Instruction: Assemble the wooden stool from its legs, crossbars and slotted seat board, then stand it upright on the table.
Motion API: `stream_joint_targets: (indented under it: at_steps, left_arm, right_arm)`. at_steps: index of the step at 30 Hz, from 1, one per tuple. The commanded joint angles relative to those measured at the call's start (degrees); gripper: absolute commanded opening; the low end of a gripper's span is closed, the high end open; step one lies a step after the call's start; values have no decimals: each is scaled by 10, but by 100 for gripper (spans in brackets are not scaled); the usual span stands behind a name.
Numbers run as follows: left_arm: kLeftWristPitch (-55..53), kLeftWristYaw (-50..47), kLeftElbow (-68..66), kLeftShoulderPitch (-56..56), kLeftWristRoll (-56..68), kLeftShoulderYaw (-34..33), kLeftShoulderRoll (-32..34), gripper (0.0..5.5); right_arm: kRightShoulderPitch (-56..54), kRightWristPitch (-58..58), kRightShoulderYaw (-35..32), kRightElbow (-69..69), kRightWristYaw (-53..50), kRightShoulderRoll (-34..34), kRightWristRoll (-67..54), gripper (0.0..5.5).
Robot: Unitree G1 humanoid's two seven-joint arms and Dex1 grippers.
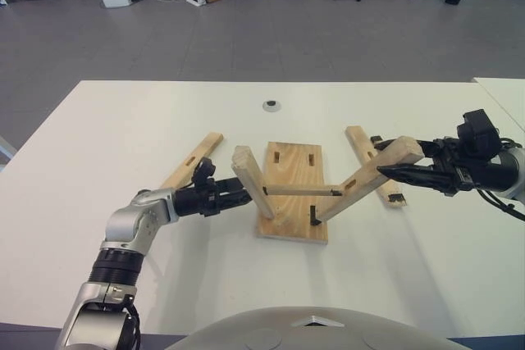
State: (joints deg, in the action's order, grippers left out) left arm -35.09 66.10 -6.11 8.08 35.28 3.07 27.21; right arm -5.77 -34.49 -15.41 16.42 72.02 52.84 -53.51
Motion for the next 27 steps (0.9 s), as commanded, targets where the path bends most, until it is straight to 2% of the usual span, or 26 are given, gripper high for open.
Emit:
stream_joint_targets:
  at_steps: [1, 8, 16, 27]
  left_arm:
    - [-4, -7, 9, -3, -7, 5, -1, 331]
    - [-5, -10, 14, -6, -5, 15, -7, 331]
    - [-2, -15, 20, -11, -4, 19, -12, 331]
    - [-1, -14, 15, -7, -7, 22, -12, 331]
  right_arm:
    - [-23, 2, 11, -13, 5, 18, 33, 207]
    - [-100, -3, 58, -37, 39, 24, 61, 207]
    - [-126, -12, 79, -33, 46, 34, 74, 207]
    - [-55, 58, 140, -45, 71, 28, 160, 207]
